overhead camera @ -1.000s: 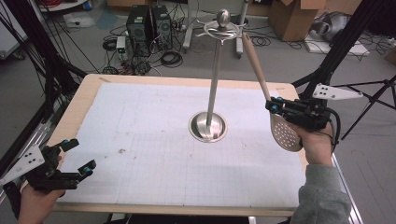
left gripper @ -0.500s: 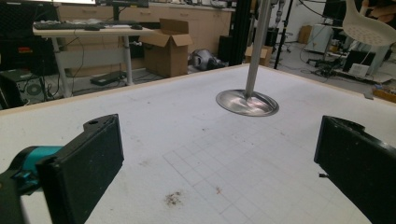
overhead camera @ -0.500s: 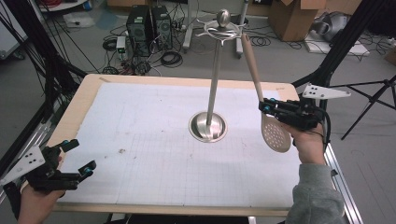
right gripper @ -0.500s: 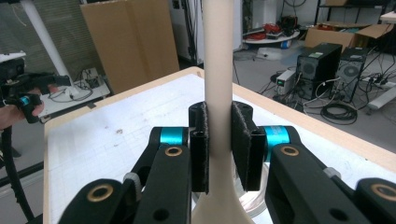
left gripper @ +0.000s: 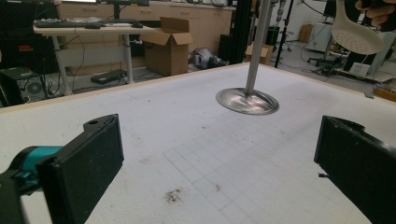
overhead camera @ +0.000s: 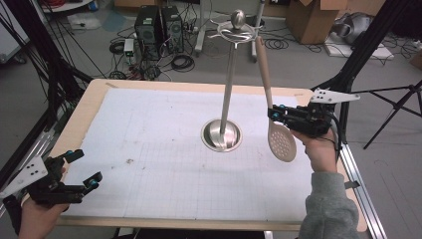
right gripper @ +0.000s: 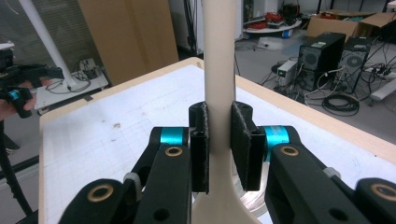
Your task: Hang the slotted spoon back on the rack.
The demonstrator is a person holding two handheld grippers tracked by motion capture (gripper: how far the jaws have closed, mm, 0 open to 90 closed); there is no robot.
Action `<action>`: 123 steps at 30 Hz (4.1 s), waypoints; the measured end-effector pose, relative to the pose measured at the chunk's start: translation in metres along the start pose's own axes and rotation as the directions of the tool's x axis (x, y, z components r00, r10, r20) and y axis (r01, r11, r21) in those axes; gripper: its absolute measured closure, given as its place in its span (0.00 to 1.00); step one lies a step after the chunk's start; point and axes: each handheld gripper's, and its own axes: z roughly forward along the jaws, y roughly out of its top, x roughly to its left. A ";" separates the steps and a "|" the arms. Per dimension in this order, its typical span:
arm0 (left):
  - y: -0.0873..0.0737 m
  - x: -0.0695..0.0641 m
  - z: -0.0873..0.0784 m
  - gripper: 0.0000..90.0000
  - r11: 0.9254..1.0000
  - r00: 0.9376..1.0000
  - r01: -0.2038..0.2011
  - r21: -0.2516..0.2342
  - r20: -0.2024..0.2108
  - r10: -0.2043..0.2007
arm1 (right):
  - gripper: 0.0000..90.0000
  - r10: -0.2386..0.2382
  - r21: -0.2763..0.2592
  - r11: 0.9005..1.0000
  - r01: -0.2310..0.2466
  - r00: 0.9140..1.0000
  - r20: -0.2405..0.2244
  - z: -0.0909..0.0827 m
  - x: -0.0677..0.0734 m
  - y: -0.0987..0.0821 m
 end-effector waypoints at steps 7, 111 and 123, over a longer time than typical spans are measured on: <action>0.000 0.001 -0.002 0.02 1.000 1.000 0.002 -0.004 -0.004 -0.002 | 0.87 0.010 0.014 1.000 -0.010 1.000 -0.010 0.013 0.002 0.001; -0.006 0.003 0.010 0.02 1.000 1.000 0.014 0.022 0.021 -0.015 | 0.17 -0.074 -0.008 0.997 0.075 0.990 0.117 0.041 0.034 -0.060; -0.005 0.004 0.014 0.02 1.000 0.999 0.016 0.015 0.036 -0.016 | 0.16 -0.078 -0.007 0.997 0.079 0.992 0.097 0.030 0.044 -0.077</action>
